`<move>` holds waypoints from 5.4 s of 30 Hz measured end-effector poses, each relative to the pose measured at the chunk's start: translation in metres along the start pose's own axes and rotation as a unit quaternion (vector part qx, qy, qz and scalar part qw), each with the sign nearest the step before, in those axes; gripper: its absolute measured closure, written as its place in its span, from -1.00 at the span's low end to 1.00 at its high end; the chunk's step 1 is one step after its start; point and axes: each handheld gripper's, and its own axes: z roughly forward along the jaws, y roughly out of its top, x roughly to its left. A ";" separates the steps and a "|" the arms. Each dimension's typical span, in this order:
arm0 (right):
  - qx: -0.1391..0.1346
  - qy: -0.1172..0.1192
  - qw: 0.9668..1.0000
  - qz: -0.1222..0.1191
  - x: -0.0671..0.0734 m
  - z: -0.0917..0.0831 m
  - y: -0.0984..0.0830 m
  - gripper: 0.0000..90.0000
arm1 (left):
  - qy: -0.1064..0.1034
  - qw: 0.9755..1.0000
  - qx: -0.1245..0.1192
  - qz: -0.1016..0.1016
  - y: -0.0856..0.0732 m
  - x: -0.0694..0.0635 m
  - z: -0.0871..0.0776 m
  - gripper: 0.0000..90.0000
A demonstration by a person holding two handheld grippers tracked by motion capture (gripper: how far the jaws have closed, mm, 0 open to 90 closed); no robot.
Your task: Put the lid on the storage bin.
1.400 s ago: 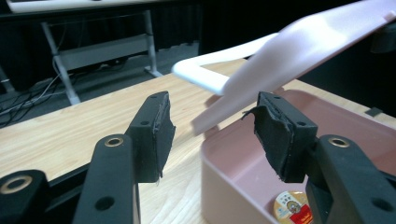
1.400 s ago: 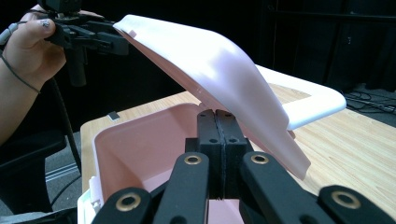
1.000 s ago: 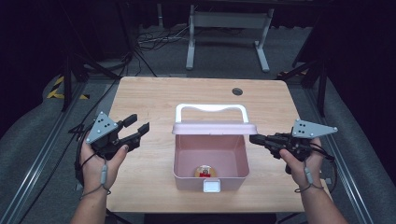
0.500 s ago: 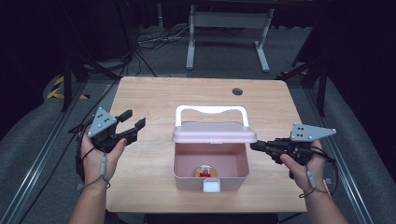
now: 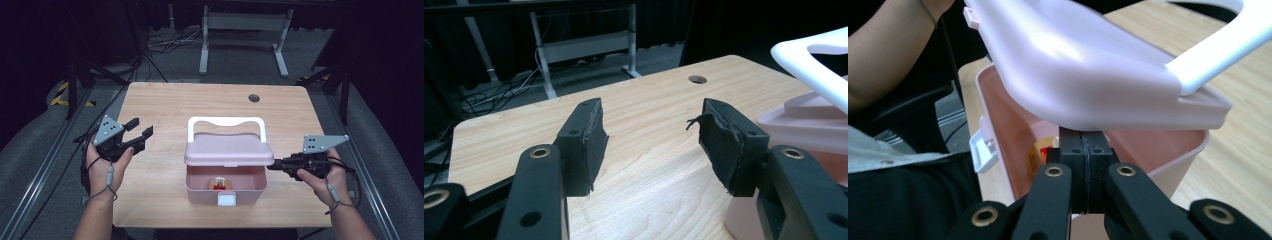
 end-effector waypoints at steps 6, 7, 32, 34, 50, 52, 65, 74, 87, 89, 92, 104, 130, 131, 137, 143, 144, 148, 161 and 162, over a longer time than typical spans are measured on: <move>0.032 0.008 0.999 0.001 0.002 0.001 0.000 1.00 | 0.001 1.000 0.005 0.001 -0.001 0.000 0.001 -0.03; 0.036 0.009 0.999 -0.001 0.003 0.001 0.001 1.00 | 0.001 1.000 0.006 0.001 -0.001 0.000 0.002 -0.03; 0.138 0.020 0.990 -0.011 0.011 0.008 0.000 1.00 | 0.003 1.000 0.016 0.005 -0.006 0.002 0.007 -0.04; 0.143 0.020 0.989 -0.013 0.011 0.008 -0.001 1.00 | 0.003 1.000 0.018 0.004 -0.007 0.002 0.008 -0.04; 0.181 0.029 0.983 -0.011 0.011 0.011 -0.003 1.00 | 0.002 1.000 0.027 0.004 -0.010 0.004 0.012 -0.06; 0.188 0.029 0.982 -0.012 0.011 0.012 -0.003 1.00 | 0.002 1.000 0.027 0.004 -0.011 0.004 0.012 -0.06; 0.222 0.033 0.974 -0.013 0.011 0.017 -0.006 1.00 | -0.001 1.000 0.030 0.006 -0.011 0.003 0.014 -0.06; 0.230 0.033 0.973 -0.010 0.010 0.016 -0.007 1.00 | -0.001 0.999 0.032 0.006 -0.012 0.002 0.014 -0.06; 0.170 0.040 0.985 -0.014 0.010 0.000 0.003 0.89 | -0.005 1.000 0.028 0.005 -0.013 -0.003 0.014 -0.09; 0.160 0.038 0.986 -0.014 0.010 -0.002 0.005 0.85 | -0.004 1.000 0.029 0.008 -0.013 -0.004 0.014 -0.09; 0.121 0.029 0.992 -0.017 0.007 -0.007 0.010 0.67 | -0.001 0.999 0.031 0.008 -0.016 -0.005 0.013 -0.10; 0.025 0.005 1.000 -0.010 -0.012 -0.019 0.026 0.35 | 0.020 0.999 0.034 0.003 -0.027 -0.005 -0.003 -0.11; -0.045 -0.162 0.983 0.078 -0.088 -0.036 -0.005 0.18 | 0.029 0.999 0.034 -0.002 -0.035 0.004 -0.001 -0.12; -0.045 -0.162 0.983 0.078 -0.088 -0.036 -0.005 0.18 | 0.028 0.999 0.036 -0.003 -0.036 0.005 0.000 -0.12; -0.036 -0.189 0.976 0.103 -0.109 -0.036 -0.024 0.17 | 0.028 0.999 0.040 -0.001 -0.040 0.007 0.006 -0.12; -0.015 -0.210 0.969 0.126 -0.125 -0.031 -0.040 0.16 | 0.030 0.999 0.045 -0.002 -0.045 0.009 0.010 -0.12; -0.009 -0.215 0.968 0.128 -0.127 -0.030 -0.042 0.16 | 0.030 0.999 0.045 -0.002 -0.045 0.009 0.010 -0.12; 0.009 -0.222 0.965 0.138 -0.133 -0.026 -0.049 0.16 | 0.029 0.998 0.052 -0.001 -0.049 0.009 0.014 -0.12; 0.051 -0.254 0.955 0.147 -0.151 -0.006 -0.076 0.14 | 0.033 0.998 0.062 -0.007 -0.057 0.014 0.022 -0.13; 0.051 -0.254 0.955 0.147 -0.151 -0.006 -0.076 0.14 | 0.033 0.998 0.062 -0.007 -0.057 0.014 0.022 -0.13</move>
